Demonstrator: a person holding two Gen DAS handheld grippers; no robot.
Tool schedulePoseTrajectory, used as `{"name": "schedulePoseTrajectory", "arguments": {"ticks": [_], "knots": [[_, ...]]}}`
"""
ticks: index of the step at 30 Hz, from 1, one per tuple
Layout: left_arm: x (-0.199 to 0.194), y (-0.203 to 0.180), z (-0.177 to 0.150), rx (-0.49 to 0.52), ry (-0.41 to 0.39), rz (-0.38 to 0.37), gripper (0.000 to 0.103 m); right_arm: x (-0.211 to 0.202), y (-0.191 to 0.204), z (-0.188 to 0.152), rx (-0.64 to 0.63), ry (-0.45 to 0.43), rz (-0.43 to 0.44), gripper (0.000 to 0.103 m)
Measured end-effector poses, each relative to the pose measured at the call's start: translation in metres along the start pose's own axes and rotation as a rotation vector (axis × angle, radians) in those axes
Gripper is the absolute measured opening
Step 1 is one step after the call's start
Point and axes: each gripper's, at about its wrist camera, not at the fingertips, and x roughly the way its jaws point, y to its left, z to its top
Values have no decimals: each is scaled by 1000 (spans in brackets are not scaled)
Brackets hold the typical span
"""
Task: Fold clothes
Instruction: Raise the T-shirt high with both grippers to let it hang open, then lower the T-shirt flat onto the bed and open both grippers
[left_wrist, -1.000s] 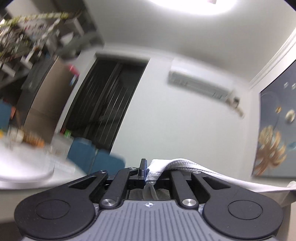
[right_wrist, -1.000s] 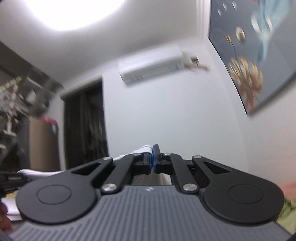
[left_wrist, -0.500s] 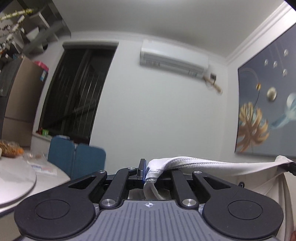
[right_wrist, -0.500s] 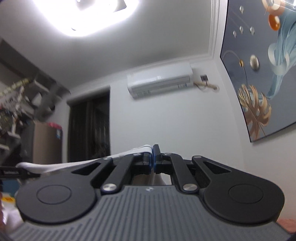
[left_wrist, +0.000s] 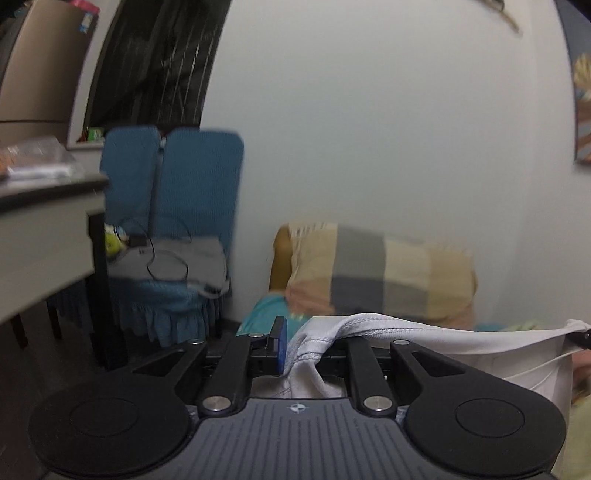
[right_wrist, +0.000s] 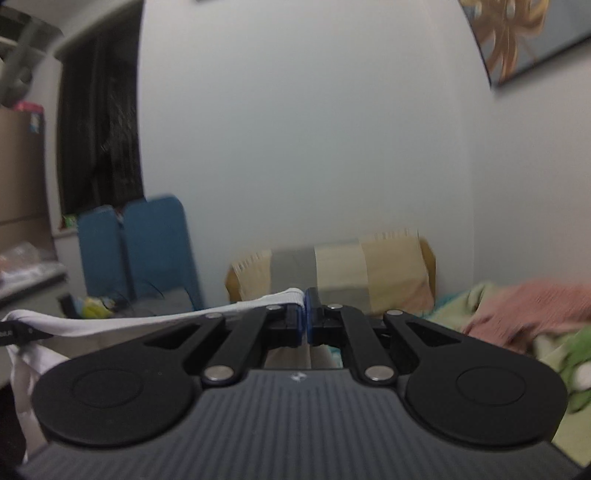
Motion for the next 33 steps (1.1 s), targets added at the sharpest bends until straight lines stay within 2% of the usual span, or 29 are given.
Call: {"name": "schedulePoseTrajectory", "arguments": {"ticks": [5,8,10,13,14,15,16,17,18,19,21,25,29,33], "knots": [[144,24,-78,-7,177,31,15,145,-25,-110,44,202,-9,5],[231,38,-125,-11,283,50,15,201,-35,-166,50,324,-13,5],[285,47,-154,-12,349,62,15,223,-47,-190,73,405,-10,6],[288,38,-164,35,372,64,21,240,-57,-208,102,467,9,9],[289,35,-166,50,379,64,32,243,-57,-211,109,485,14,12],[289,36,-165,63,386,58,55,240,-59,-207,122,498,18,16],[290,37,-165,69,396,55,66,236,-61,-201,135,511,22,30],[279,34,-158,70,405,53,83,234,-62,-200,147,518,29,52],[273,35,-151,73,415,45,88,229,-63,-197,158,523,44,65],[263,37,-144,78,423,33,88,224,-63,-194,165,523,58,84],[243,41,-135,91,443,5,91,211,-60,-187,166,518,75,84],[168,51,-118,108,413,-1,96,165,-54,-171,168,504,76,84],[66,62,-108,106,364,-15,96,99,-50,-158,196,479,85,84],[-39,67,-117,129,316,-10,97,15,-43,-152,183,434,111,84]]}}
